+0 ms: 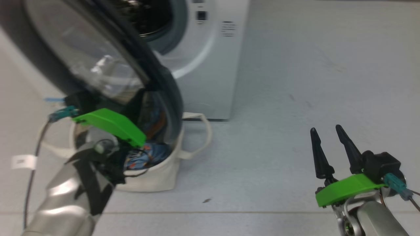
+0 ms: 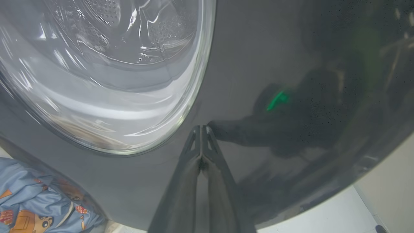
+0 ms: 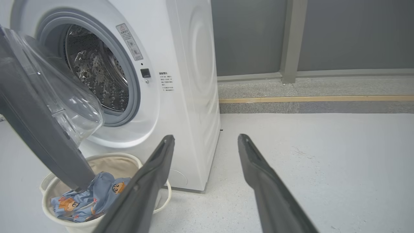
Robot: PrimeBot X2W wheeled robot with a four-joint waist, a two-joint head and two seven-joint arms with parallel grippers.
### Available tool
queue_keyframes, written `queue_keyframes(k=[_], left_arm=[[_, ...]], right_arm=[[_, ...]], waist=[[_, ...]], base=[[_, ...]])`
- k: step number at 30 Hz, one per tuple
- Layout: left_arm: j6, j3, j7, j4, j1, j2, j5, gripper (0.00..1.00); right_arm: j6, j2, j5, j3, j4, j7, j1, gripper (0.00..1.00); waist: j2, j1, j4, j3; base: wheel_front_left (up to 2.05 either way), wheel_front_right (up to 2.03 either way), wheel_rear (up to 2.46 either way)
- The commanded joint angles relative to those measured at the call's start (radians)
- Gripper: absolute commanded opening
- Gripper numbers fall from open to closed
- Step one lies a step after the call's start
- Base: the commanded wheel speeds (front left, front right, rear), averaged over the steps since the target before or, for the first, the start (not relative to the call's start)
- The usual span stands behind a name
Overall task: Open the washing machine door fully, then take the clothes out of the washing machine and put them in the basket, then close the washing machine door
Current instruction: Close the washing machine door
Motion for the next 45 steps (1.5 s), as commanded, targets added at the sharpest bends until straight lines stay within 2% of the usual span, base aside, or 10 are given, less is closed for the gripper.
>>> queue_keyframes(k=[1, 6, 12, 13, 14, 15, 24, 33, 39, 45], left_arm=[[-0.007, 0.039, -0.019, -0.022, -0.055, 0.05, 0.002, 0.0], [-0.007, 0.051, -0.044, -0.009, -0.029, 0.119, -0.003, 0.0], [-0.007, 0.063, -0.087, -0.017, 0.007, 0.161, -0.012, 0.0], [-0.007, 0.068, -0.099, -0.015, 0.014, 0.168, -0.01, 0.55], [-0.006, 0.071, -0.111, -0.011, 0.021, 0.176, -0.005, 0.92], [-0.005, 0.074, -0.121, -0.008, 0.028, 0.184, 0.001, 1.0], [0.025, 0.156, -0.167, -0.034, 0.156, 0.294, 0.07, 1.0], [0.078, 0.459, -0.168, -0.277, 0.443, 0.404, 0.272, 1.0], [0.131, 0.59, -0.168, -0.378, 0.601, 0.394, 0.475, 1.0], [0.094, 0.663, -0.168, -0.426, 0.664, 0.318, 0.579, 1.0]], right_arm=[[0.003, 0.002, -0.004, 0.021, -0.029, -0.012, -0.032, 1.0], [0.003, 0.015, 0.003, 0.022, -0.016, -0.012, -0.038, 1.0], [0.003, 0.012, 0.002, 0.02, -0.007, -0.012, -0.03, 1.0], [0.003, 0.01, 0.002, 0.021, -0.006, -0.012, -0.028, 1.0], [0.003, 0.008, 0.001, 0.021, -0.004, -0.012, -0.026, 1.0], [0.003, 0.006, 0.001, 0.022, -0.004, -0.012, -0.025, 1.0], [0.003, -0.007, -0.006, 0.024, -0.003, -0.012, -0.002, 1.0], [0.003, -0.005, -0.018, 0.007, -0.019, -0.012, 0.018, 1.0], [0.003, 0.001, -0.021, -0.022, -0.028, -0.012, 0.023, 1.0], [0.003, 0.019, -0.042, -0.018, -0.021, -0.012, 0.019, 1.0]], waist=[[0.0, 0.0, -0.135, 0.019], [0.0, 0.0, -0.211, 0.007], [0.0, 0.0, -0.214, -0.017], [0.0, 0.0, -0.209, -0.024], [0.0, 0.0, -0.203, -0.03], [0.0, 0.0, -0.196, -0.036], [0.0, 0.0, -0.136, -0.096], [0.0, 0.0, -0.127, -0.116], [0.0, 0.0, -0.124, -0.114], [0.0, 0.0, -0.124, -0.11]], base=[[0.0, 0.0, 0.0], [0.0, 0.0, 0.0], [0.0, 0.0, 0.0], [0.0, 0.0, 0.0], [0.0, 0.0, 0.0], [0.0, 0.0, 0.0], [0.0, 0.0, 0.0], [0.0, 0.0, 0.0], [0.0, 0.0, 0.0], [0.0, 0.0, 0.0]])
